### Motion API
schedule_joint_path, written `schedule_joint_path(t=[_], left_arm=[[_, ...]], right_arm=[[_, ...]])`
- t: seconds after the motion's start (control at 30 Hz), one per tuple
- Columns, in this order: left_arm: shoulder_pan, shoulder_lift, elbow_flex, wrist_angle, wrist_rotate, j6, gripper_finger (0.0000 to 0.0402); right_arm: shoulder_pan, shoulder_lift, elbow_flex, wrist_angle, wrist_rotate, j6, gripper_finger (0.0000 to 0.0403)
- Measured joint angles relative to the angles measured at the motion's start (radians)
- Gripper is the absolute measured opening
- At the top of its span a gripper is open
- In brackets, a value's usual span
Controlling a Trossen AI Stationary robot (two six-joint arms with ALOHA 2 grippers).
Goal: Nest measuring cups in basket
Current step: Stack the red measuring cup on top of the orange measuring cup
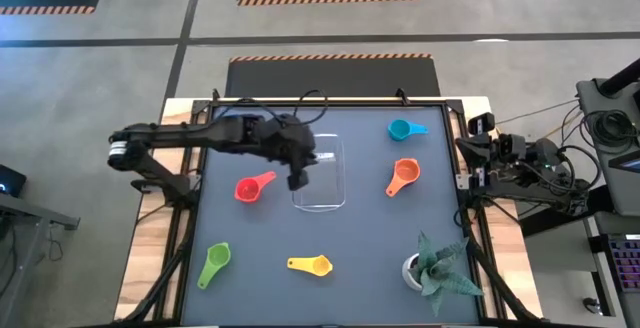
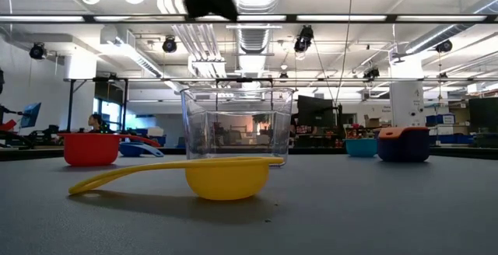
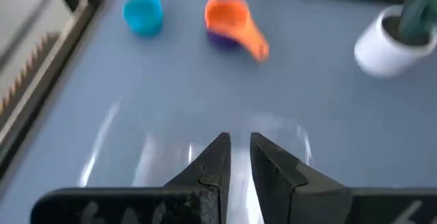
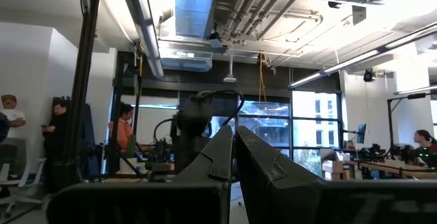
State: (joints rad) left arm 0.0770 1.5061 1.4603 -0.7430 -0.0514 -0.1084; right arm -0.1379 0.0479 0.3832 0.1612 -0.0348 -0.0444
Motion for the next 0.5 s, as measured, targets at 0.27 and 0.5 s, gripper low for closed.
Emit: schedule_joint_path(t=[0.27,0.5], left_arm=[[-0.013,-0.046,-0.013,-0.403,-0.001,-0.119,0.0038],[-0.012,-0.078,-0.081,-0.512,-0.012,-0.120,0.0038]], right_arm=[[0.000,0.000,0.000,-0.001,0.011,0.000,0.0009],[0.000,0.000,0.000,-0.001,0.011,0.000,0.0009]])
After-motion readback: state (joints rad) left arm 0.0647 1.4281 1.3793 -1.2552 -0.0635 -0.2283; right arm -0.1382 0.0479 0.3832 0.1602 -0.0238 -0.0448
